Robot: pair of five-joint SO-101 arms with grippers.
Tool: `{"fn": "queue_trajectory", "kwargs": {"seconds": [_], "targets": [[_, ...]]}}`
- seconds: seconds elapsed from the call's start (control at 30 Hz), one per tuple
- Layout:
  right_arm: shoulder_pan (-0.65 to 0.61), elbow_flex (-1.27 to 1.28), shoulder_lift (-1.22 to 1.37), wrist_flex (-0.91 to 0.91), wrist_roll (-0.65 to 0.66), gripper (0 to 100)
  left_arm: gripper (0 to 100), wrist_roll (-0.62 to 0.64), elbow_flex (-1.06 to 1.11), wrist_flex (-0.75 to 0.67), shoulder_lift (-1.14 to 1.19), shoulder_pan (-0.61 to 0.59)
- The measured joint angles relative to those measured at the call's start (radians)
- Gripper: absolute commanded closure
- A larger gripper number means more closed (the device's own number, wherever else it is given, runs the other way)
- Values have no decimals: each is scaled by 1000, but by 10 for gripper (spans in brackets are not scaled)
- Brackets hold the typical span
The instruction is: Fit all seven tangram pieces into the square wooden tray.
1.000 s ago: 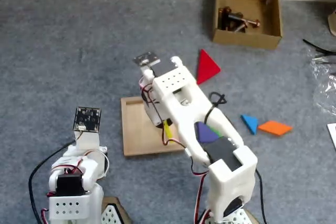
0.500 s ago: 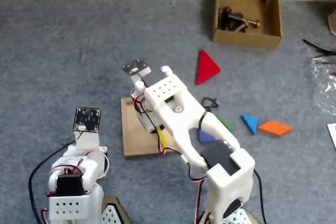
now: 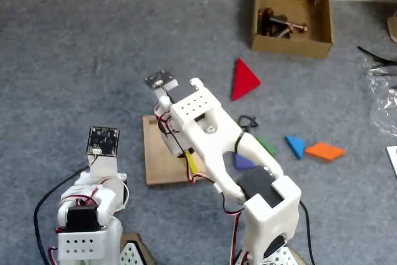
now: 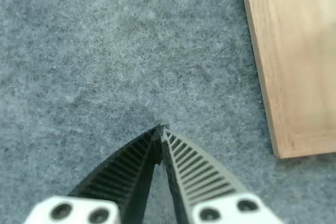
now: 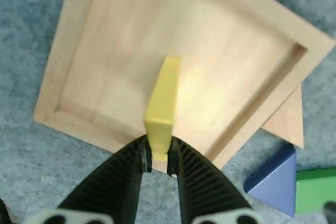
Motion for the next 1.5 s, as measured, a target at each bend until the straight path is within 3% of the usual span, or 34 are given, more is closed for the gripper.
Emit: {"fn": "queue_trajectory", "kwargs": {"seconds": [0.43,0.63,0.97,1.5], "targets": [[0,0,0,0,-37,991,994,0,0,0,0,0],[0,2,0,-9,-37,910,994,0,0,0,0,0],[-3,2,0,-14,-37,910,994,0,0,0,0,0],[-98,2,0,-15,-37,910,994,0,0,0,0,0]]}}
